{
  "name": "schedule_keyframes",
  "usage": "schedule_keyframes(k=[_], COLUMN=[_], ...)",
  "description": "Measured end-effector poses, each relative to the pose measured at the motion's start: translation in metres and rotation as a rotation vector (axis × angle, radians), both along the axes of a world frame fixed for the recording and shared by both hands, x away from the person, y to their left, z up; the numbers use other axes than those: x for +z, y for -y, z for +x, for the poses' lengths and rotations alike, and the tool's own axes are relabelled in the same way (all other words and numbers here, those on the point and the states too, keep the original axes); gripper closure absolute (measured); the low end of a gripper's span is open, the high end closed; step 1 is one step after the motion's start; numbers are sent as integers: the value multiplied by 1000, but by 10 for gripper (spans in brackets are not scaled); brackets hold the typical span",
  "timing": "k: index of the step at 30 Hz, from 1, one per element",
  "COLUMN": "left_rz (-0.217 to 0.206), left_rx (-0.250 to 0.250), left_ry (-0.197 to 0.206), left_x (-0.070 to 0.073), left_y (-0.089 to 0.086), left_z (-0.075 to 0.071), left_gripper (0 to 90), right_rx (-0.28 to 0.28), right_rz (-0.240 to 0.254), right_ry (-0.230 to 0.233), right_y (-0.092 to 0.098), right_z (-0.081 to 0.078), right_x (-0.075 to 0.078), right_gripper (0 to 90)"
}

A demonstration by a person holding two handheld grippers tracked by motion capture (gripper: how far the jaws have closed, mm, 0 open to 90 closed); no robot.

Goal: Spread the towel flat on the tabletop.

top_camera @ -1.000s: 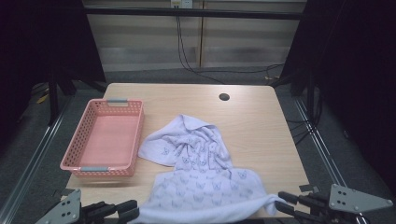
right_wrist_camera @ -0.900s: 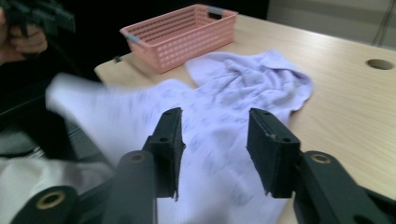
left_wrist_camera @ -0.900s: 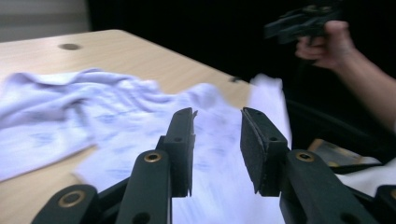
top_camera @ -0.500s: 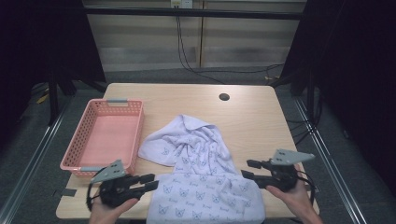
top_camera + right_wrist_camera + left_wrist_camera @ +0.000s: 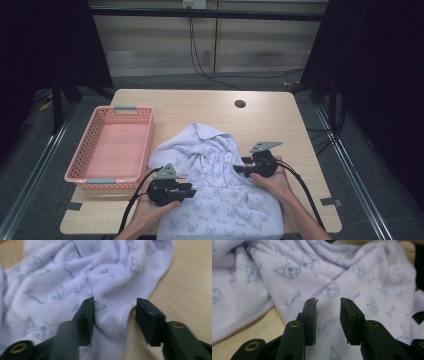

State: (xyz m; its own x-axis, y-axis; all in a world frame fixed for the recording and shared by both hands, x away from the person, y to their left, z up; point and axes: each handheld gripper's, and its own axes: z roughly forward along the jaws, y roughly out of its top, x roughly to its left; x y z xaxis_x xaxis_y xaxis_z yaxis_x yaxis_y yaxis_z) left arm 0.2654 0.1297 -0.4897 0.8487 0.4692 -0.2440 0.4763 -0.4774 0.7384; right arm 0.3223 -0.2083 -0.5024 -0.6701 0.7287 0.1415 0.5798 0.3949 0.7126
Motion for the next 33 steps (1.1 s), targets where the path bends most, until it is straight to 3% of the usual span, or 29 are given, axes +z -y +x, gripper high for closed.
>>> schedule_keyframes(k=[2,5,9,12,14,15,16,18,20,21,22,25,27,29,31,33], left_rz=[49,37,39,55,86,98,133,112,54,38,-3,-47,-80,-71,-69,-78], left_rx=[-16,-20,-36,-68,-107,-131,-136,-140,-130,-126,-92,-35,-5,24,34,-2], left_ry=[10,6,6,9,4,8,34,-31,-50,-45,-20,8,-3,-6,-11,-42], left_x=[-4,-4,-5,-5,-3,-2,2,5,7,9,14,23,22,16,9,5], left_y=[2,3,1,1,0,0,-4,-12,-20,-21,-23,-24,-21,-11,1,8], left_z=[-4,-6,-10,-17,-27,-31,-40,-47,-50,-48,-43,-24,-11,6,19,24], left_gripper=[639,565,563,619,708,798,861,890,888,881,864,823,814,813,786,754], right_rx=[-12,-28,-72,-110,-117,-110,-113,-88,-90,-84,-85,-64,-52,-41,-65,-46], right_rz=[-13,-24,5,10,18,25,38,52,84,92,90,95,98,101,88,76], right_ry=[0,6,-5,-12,-32,-44,-44,-31,8,25,43,71,79,76,73,77], right_y=[2,16,50,74,86,92,94,98,97,95,93,79,67,54,35,24], right_z=[-2,-16,-47,-71,-91,-105,-114,-133,-139,-136,-131,-106,-83,-59,-32,-16], right_x=[-1,5,13,16,19,22,24,28,35,39,41,48,47,43,34,29], right_gripper=[829,861,864,864,861,859,853,797,665,626,605,602,606,601,560,556])
